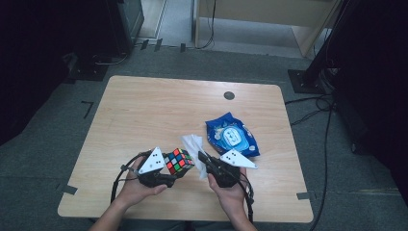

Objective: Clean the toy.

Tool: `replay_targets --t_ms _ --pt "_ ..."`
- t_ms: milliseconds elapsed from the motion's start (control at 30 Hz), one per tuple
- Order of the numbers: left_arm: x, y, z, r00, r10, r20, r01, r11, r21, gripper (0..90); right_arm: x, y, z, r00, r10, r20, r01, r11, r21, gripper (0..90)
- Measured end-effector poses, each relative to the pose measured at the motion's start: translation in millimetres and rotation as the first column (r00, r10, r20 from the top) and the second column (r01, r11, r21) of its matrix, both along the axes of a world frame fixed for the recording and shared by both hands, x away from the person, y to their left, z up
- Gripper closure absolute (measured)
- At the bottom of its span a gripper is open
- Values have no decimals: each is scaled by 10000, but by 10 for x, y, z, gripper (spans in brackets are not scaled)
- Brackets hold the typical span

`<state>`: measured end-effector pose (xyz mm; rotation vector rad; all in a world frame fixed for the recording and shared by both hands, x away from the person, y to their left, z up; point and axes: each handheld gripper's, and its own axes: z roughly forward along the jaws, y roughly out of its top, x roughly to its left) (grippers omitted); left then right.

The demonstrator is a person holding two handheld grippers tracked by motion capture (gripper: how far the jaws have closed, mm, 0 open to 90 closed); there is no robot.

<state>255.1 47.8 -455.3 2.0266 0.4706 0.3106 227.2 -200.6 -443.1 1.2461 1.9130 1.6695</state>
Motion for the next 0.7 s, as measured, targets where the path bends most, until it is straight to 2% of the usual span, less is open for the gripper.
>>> replay_targets --t_ms 133,233,333,500,700 --pt "-11 -26 -13 10000 -35 29 34 9999 147 339 -123 62 177 9971 450 613 -467 9985 270 885" --pt "-21 -44 -12 9999 -98 48 97 9999 123 339 -166 128 215 9937 831 754 -851 9961 240 884" --pt "-38 -56 3 9998 -165 85 164 9999 47 339 -165 161 182 9934 942 649 -954 9953 166 884" --pt "-41 -46 12 9996 -259 94 259 9997 6 339 -121 158 109 9939 1071 243 -1082 9931 459 884" --pt "-41 -25 33 9997 -238 90 239 9996 -146 339 -58 135 14 9970 768 32 -768 9970 -61 884"
